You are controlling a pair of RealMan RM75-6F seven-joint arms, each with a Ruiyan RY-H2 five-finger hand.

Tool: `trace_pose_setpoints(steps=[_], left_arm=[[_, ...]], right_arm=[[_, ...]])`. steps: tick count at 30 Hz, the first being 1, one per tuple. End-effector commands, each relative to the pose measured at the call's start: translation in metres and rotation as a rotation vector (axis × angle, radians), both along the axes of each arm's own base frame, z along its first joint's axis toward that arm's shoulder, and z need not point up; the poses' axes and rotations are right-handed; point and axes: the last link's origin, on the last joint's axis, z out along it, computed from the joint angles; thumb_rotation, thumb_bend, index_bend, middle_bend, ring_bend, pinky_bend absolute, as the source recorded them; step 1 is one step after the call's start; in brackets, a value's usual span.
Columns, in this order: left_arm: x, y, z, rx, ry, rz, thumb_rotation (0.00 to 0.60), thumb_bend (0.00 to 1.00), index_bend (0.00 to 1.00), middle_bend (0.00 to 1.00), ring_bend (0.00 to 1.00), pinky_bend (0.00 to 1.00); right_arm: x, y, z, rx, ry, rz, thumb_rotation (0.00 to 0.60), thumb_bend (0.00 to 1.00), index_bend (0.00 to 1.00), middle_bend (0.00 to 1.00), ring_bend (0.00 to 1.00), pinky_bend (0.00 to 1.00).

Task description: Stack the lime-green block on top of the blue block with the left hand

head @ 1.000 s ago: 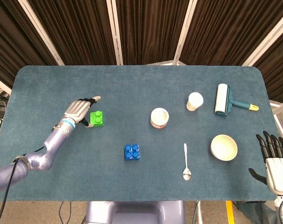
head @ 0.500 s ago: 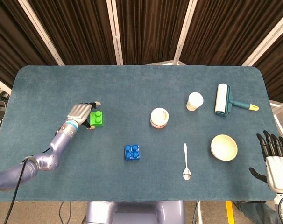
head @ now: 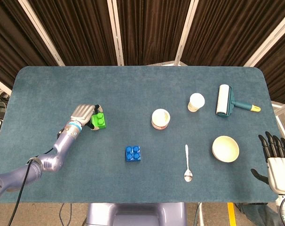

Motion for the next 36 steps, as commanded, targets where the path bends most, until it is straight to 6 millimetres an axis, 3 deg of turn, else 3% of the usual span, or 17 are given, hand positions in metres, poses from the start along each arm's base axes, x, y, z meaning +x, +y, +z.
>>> trace_pose_setpoints(steps=[1,6,10,15,24,36], left_arm=[[0.004,-0.004,0.006,0.003,-0.026,-0.006,0.600,0.14,0.34,0.44,0.42,0.40],[0.020,-0.018,0.024,0.015,-0.100,-0.048,0.600,0.14,0.34,0.44,0.42,0.40],[0.035,-0.041,0.039,-0.003,-0.145,-0.100,0.600,0.14,0.36,0.45,0.42,0.41],[0.063,-0.076,0.042,-0.073,-0.167,-0.167,0.600,0.14,0.37,0.45,0.43,0.41],[0.091,-0.106,0.023,-0.135,-0.143,-0.176,0.600,0.14,0.37,0.45,0.43,0.41],[0.118,-0.123,-0.008,-0.172,-0.121,-0.157,0.600,0.15,0.37,0.45,0.43,0.41]], right_arm=[[0.000,0.000,0.000,0.000,-0.001,0.001,0.600,0.00,0.00,0.00,0.00,0.00],[0.001,0.002,0.001,0.000,-0.007,0.006,0.600,0.00,0.00,0.00,0.00,0.00],[0.002,0.003,0.002,0.001,-0.012,0.012,0.600,0.00,0.00,0.00,0.00,0.00],[0.005,0.003,0.001,0.007,-0.019,0.021,0.600,0.00,0.00,0.00,0.00,0.00],[0.004,0.003,0.003,0.007,-0.028,0.024,0.600,0.00,0.00,0.00,0.00,0.00],[0.001,0.004,0.008,-0.008,-0.032,0.014,0.600,0.00,0.00,0.00,0.00,0.00]])
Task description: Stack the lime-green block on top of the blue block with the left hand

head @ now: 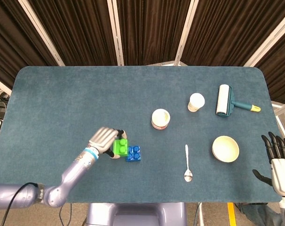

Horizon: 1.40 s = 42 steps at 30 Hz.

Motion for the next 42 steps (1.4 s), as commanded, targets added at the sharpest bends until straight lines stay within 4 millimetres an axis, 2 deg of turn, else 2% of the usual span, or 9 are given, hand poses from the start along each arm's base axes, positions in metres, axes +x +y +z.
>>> trace_pose_setpoints(steps=[1,14,42], left_arm=[[0.013,-0.005,-0.008,0.002,0.002,-0.015,0.600,0.15,0.37,0.45,0.43,0.41],[0.031,-0.011,-0.022,0.020,0.044,-0.032,0.600,0.15,0.37,0.45,0.43,0.41],[0.028,-0.005,-0.047,0.015,0.095,-0.038,0.600,0.15,0.37,0.45,0.43,0.41]], right_arm=[[0.000,0.000,0.000,0.000,0.000,0.000,0.600,0.00,0.00,0.00,0.00,0.00],[-0.001,-0.001,0.003,-0.007,-0.004,-0.002,0.600,0.00,0.00,0.00,0.00,0.00],[0.000,-0.001,0.001,-0.004,0.003,-0.001,0.600,0.00,0.00,0.00,0.00,0.00]])
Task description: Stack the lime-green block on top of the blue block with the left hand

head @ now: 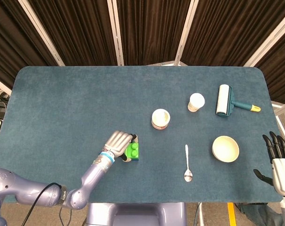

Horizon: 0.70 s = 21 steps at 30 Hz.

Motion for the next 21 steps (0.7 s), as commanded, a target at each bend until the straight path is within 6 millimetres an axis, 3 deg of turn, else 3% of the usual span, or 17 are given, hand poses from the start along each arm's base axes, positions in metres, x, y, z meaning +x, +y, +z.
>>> trace_pose_setpoints(steps=[1,5,7,9,11,14,21], left_arm=[[0.000,0.000,-0.001,-0.002,-0.001,0.001,0.600,0.14,0.37,0.45,0.43,0.41],[0.000,0.001,0.000,0.006,0.002,0.000,0.600,0.15,0.35,0.44,0.41,0.39],[0.001,0.001,0.001,0.006,-0.001,-0.002,0.600,0.14,0.23,0.31,0.31,0.32],[0.001,0.000,0.003,-0.005,-0.013,-0.005,0.600,0.10,0.07,0.13,0.13,0.19],[0.000,0.000,0.006,-0.016,-0.024,-0.013,0.600,0.06,0.00,0.02,0.02,0.08],[-0.001,0.001,0.014,-0.014,-0.038,-0.019,0.600,0.02,0.00,0.00,0.00,0.00],[-0.007,0.006,0.049,0.049,-0.099,-0.029,0.600,0.02,0.00,0.00,0.00,0.00]], right_arm=[[0.000,0.000,0.000,0.000,0.000,-0.001,0.600,0.00,0.00,0.00,0.00,0.00],[0.000,0.000,0.000,0.000,-0.002,-0.001,0.600,0.00,0.00,0.00,0.00,0.00],[0.000,0.000,0.000,0.000,-0.003,-0.001,0.600,0.00,0.00,0.00,0.00,0.00],[0.000,0.000,0.001,-0.001,-0.003,-0.001,0.600,0.00,0.00,0.00,0.00,0.00],[0.000,0.001,0.001,0.000,-0.004,-0.001,0.600,0.00,0.00,0.00,0.00,0.00],[0.000,0.001,0.001,0.001,-0.004,0.000,0.600,0.00,0.00,0.00,0.00,0.00],[0.001,0.002,0.001,0.002,-0.009,0.001,0.600,0.00,0.00,0.00,0.00,0.00]])
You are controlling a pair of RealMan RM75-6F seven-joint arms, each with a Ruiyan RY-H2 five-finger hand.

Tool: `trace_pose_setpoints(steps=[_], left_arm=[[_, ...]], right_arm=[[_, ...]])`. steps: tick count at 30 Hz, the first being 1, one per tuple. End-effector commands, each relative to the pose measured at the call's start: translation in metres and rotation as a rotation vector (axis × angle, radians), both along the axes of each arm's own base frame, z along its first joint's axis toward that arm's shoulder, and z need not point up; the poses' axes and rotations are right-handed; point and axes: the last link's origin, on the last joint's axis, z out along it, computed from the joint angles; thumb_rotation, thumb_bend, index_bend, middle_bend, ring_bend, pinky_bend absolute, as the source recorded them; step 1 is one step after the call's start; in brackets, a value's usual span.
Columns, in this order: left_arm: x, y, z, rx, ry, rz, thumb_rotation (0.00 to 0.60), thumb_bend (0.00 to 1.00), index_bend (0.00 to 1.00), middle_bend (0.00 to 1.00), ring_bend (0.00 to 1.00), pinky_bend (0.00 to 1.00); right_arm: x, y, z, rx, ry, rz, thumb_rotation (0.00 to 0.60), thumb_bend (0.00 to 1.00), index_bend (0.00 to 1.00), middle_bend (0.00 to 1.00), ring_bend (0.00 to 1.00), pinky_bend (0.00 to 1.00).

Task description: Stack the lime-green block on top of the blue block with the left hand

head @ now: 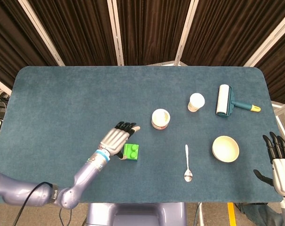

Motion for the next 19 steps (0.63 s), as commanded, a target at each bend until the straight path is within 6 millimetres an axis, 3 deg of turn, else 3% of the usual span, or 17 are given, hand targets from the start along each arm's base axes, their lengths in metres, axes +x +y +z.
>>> trace_pose_setpoints(steps=[1,4,9,13,19], left_arm=[[-0.009,0.003,0.024,0.047,-0.042,0.009,0.600,0.02,0.00,0.00,0.00,0.00],[-0.029,0.006,0.051,0.118,-0.064,0.015,0.600,0.02,0.00,0.00,0.00,0.00],[-0.083,0.000,0.105,0.265,-0.094,0.052,0.600,0.02,0.00,0.00,0.00,0.00],[-0.118,-0.016,0.133,0.331,-0.102,0.073,0.600,0.02,0.00,0.00,0.00,0.00],[-0.168,-0.059,0.167,0.414,-0.117,0.136,0.600,0.02,0.00,0.00,0.00,0.00]], right_arm=[[0.001,0.001,0.000,0.000,-0.003,0.003,0.600,0.00,0.00,0.00,0.00,0.00],[0.001,0.001,0.001,0.001,-0.010,0.007,0.600,0.00,0.00,0.00,0.00,0.00],[0.001,0.001,0.002,0.004,-0.023,0.013,0.600,0.00,0.00,0.00,0.00,0.00],[0.002,-0.001,0.001,0.011,-0.032,0.019,0.600,0.00,0.00,0.00,0.00,0.00],[0.008,-0.005,-0.003,0.031,-0.042,0.047,0.600,0.00,0.00,0.00,0.00,0.00]])
